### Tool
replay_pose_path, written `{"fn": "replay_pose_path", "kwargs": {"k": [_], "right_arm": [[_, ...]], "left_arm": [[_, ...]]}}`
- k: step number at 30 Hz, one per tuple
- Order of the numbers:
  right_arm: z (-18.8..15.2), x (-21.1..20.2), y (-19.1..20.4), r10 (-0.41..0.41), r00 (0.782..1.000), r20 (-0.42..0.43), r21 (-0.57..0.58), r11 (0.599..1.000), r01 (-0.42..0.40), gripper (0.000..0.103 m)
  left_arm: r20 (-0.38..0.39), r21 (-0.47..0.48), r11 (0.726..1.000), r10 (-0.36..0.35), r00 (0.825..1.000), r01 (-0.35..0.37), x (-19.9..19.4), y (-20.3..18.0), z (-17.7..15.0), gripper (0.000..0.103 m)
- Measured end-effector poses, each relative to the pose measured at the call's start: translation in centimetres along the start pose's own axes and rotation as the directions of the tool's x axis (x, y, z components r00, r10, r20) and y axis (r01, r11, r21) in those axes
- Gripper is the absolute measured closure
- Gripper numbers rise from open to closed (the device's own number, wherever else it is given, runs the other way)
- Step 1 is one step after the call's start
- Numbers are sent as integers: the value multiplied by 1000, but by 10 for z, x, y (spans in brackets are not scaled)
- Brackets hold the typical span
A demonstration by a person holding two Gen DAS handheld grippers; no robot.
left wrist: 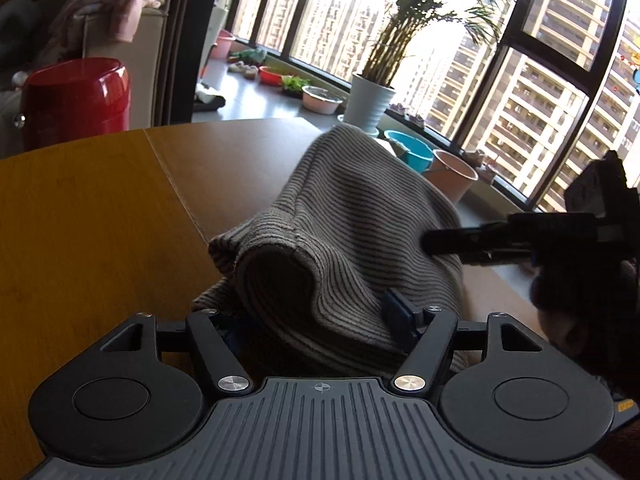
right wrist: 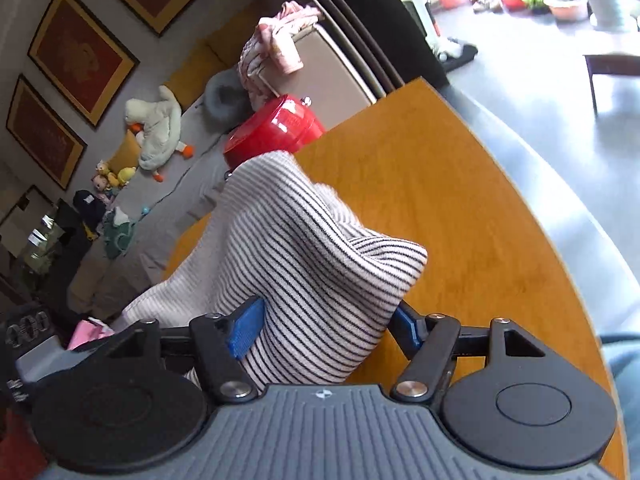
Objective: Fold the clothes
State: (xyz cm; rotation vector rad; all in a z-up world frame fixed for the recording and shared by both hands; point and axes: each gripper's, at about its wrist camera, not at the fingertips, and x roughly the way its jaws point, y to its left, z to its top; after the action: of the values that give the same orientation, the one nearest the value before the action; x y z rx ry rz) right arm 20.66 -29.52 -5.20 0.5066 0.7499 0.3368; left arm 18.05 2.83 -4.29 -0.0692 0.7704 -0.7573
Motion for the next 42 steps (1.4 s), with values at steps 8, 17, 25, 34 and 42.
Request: {"fn": "replay_pose_path", "kwargs": {"k": [8,17,25,34,42], "right_arm": [[20,-8,27,-137,977,164,-283,942,180,20],[-22,-63,69,79,983,164,-485,874,11,19],[-76,-20,126,124,987,99,-719,695,-15,17],[-18,-40,91,238,966,102,-434,884,-172,77],[-7,-26,84,194,981,23,-459,874,-162,77]], "left_arm": [[-58,202,964,-162,985,171,-13,-66,-32,15],[183,-94,996,13,983,4,-60,17,-9,21],[72,-255,965,85,994,-64,-3,63,0,61],[49,-216,976,-22,999,33,18,44,-5,73],[24,-138,980,-144,989,145,47,-2,-11,74]]}}
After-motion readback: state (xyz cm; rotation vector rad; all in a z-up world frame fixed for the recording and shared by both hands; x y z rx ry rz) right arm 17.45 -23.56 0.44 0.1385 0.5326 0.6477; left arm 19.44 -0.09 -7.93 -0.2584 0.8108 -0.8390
